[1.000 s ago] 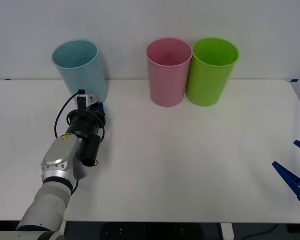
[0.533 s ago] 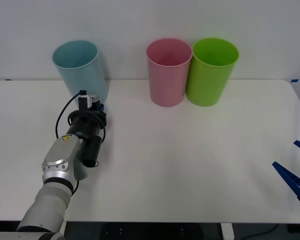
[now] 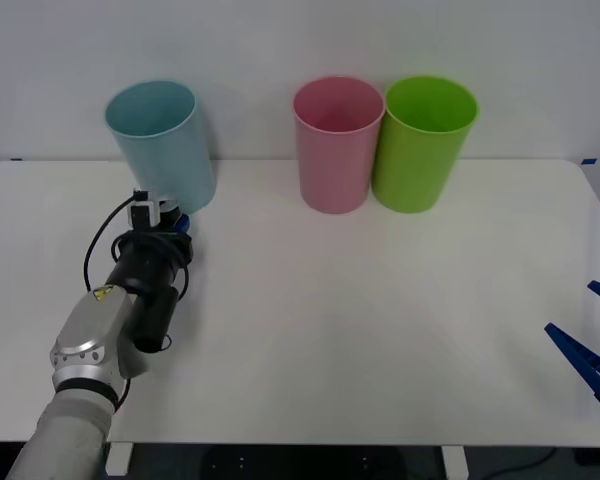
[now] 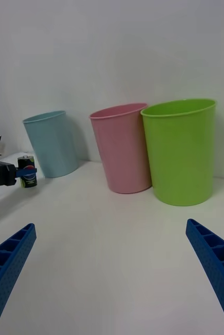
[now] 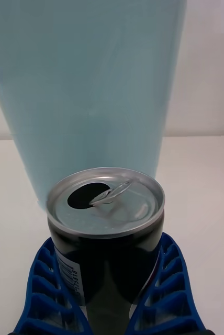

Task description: Grasp the object on the table and drop it into the matching bin: aluminum can to the light blue bin, PET bottle to the pink bin.

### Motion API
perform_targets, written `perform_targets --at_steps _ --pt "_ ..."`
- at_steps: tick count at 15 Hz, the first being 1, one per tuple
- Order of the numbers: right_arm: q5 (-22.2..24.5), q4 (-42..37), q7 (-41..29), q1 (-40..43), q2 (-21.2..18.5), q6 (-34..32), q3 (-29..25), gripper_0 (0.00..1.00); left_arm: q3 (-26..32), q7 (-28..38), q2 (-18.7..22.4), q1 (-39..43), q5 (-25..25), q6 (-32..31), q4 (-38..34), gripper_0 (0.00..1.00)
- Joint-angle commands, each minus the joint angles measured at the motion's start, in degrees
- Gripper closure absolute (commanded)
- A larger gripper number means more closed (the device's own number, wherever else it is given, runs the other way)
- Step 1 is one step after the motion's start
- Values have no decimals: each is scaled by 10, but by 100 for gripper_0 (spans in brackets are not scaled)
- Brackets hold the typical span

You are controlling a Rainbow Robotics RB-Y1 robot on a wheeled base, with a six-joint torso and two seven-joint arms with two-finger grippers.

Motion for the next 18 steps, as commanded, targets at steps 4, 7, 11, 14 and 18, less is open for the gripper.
perform_targets --at_steps 4,7,11,14,18 --pt "0 0 0 0 0 0 0 0 -75 -2 72 49 129 -2 -61 100" --pt "0 0 0 0 0 0 0 0 -100 -3 112 72 195 -17 -98 100" --pt "0 0 0 0 0 0 0 0 -102 -4 169 103 265 -78 -134 100" --pt "0 0 0 0 0 0 0 0 -102 -9 207 122 315 -117 -157 100" --pt "0 0 0 0 0 0 0 0 -90 -8 239 131 350 -179 -176 100"
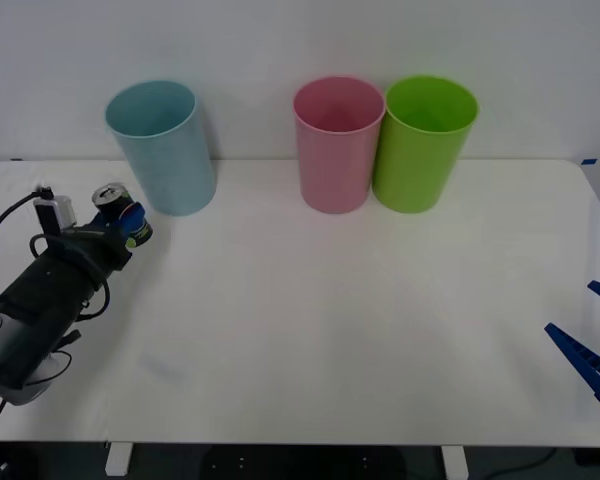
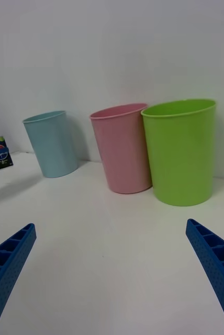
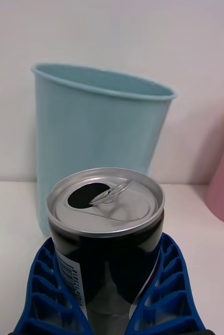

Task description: Grasp the object on the table and drop it into the matching bin: aluminum can to the light blue bin, PET bottle to the pink bin.

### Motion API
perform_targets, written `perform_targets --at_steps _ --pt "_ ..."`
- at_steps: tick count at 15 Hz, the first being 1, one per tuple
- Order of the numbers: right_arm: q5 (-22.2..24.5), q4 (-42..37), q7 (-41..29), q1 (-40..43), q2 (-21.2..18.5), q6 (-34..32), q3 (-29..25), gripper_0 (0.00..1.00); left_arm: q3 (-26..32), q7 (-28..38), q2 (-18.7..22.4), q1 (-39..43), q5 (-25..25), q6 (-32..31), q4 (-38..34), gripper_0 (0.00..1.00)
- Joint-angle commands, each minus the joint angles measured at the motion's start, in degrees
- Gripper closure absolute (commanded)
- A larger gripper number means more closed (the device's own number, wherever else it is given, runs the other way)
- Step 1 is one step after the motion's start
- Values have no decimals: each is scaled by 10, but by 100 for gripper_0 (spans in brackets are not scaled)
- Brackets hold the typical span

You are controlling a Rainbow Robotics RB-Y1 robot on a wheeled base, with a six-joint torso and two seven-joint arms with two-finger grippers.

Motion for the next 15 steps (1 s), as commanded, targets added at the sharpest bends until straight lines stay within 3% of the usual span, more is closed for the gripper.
perform_targets --at_steps 1,5,9,15 --pt "0 0 0 0 0 0 0 0 18 3 10 -1 8 -56 -5 100" --pt "0 0 0 0 0 0 0 0 48 18 14 -21 -2 -136 -5 100" --pt "0 0 0 0 0 0 0 0 57 44 33 -62 -4 -143 -4 100" --pt "0 0 0 0 0 0 0 0 57 143 64 -109 -26 -160 -5 100"
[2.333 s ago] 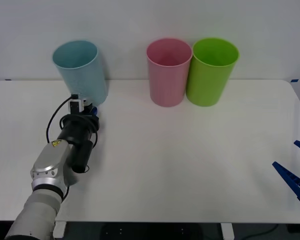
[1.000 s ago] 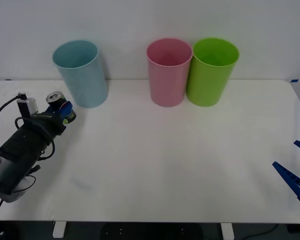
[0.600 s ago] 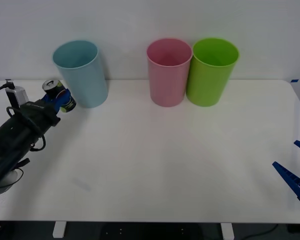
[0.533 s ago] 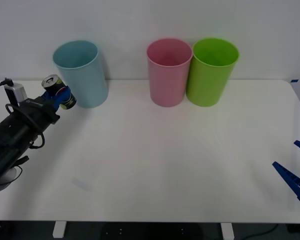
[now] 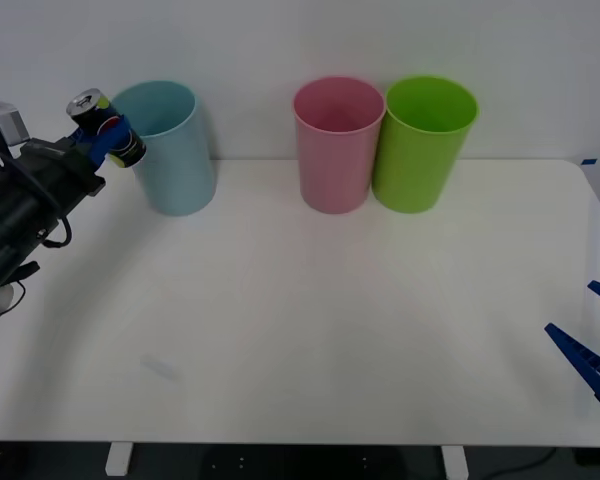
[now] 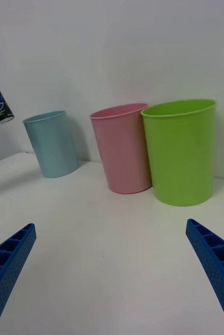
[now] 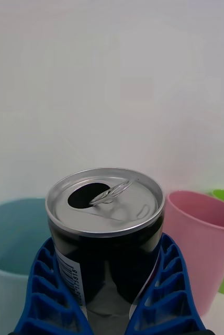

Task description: Grasp the object on the table and drop it into the matching bin: aluminum can to the light blue bin, PET bottle to the pink bin.

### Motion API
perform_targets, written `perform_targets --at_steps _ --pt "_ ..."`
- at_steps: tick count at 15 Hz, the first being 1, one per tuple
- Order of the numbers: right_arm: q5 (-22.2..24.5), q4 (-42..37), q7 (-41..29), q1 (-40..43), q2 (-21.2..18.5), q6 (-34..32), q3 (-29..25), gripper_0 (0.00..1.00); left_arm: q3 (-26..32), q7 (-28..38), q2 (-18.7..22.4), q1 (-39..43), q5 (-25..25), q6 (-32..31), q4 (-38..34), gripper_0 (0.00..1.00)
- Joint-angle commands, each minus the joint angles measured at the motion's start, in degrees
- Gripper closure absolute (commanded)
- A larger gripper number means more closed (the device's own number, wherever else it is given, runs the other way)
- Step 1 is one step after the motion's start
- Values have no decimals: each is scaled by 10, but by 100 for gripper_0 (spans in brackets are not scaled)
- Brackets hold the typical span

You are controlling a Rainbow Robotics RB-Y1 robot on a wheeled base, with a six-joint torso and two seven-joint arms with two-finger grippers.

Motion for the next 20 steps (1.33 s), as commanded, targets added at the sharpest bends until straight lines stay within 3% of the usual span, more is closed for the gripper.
perform_targets --at_steps 1,7,20 --pt "0 0 0 0 0 0 0 0 5 51 5 -24 -28 -4 1 100" --pt "0 0 0 0 0 0 0 0 11 124 3 -81 -97 12 17 100" --pt "0 0 0 0 0 0 0 0 13 95 -32 -278 -232 13 258 100"
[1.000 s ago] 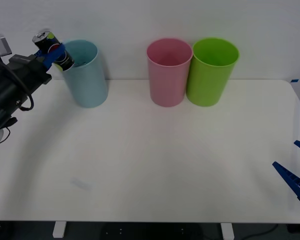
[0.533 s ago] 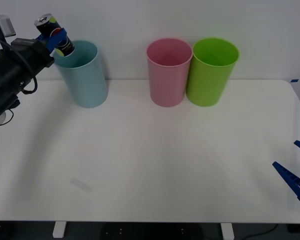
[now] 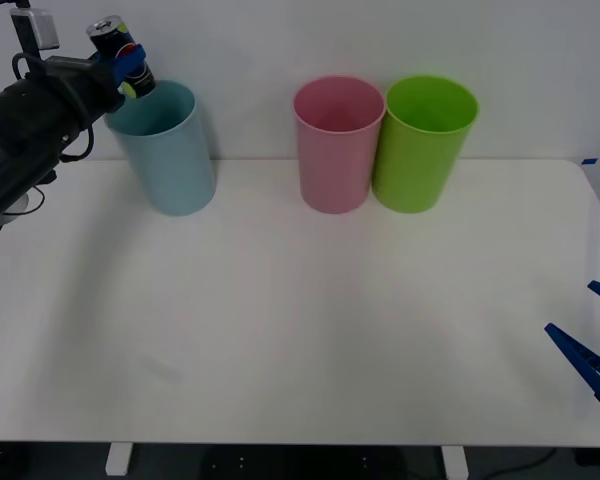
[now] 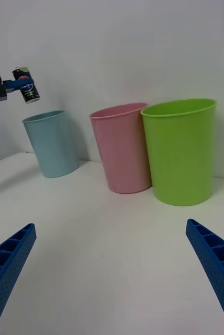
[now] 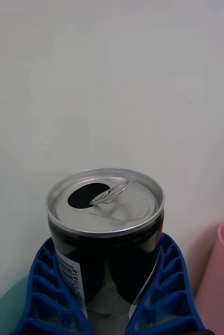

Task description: Grasp the object on the table and drop it into the matching bin: aluminum can to the light blue bin, PET bottle to the pink bin.

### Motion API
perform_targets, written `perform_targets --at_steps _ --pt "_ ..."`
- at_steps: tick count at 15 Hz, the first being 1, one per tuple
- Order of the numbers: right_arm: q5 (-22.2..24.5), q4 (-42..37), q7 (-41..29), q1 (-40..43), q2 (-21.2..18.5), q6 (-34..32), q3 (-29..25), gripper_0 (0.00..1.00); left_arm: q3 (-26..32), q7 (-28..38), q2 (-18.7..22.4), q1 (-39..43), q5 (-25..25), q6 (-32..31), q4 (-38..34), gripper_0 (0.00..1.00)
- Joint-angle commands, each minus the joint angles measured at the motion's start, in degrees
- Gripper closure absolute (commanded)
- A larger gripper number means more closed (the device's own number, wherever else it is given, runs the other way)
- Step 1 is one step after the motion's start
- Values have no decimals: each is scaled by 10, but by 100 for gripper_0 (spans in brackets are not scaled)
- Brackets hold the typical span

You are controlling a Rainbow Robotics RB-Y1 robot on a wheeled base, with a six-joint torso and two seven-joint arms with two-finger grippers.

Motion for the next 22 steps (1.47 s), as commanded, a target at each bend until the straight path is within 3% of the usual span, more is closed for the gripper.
perform_targets --at_steps 1,5,11,13,14,15,22 --pt "0 0 0 0 0 0 0 0 2 -12 -6 -45 -30 0 59 100" --pt "0 0 0 0 0 0 0 0 7 -34 -12 -99 -60 5 136 100" --pt "0 0 0 0 0 0 0 0 10 -50 -23 -102 -60 26 140 99" --pt "0 0 0 0 0 0 0 0 13 -52 -25 -102 -56 26 140 85" --pt "0 0 0 0 0 0 0 0 15 -53 -26 -102 -55 25 140 61" --pt "0 0 0 0 0 0 0 0 16 -55 -26 -103 -55 25 140 0" --pt "0 0 0 0 0 0 0 0 16 -55 -26 -101 -46 18 140 0"
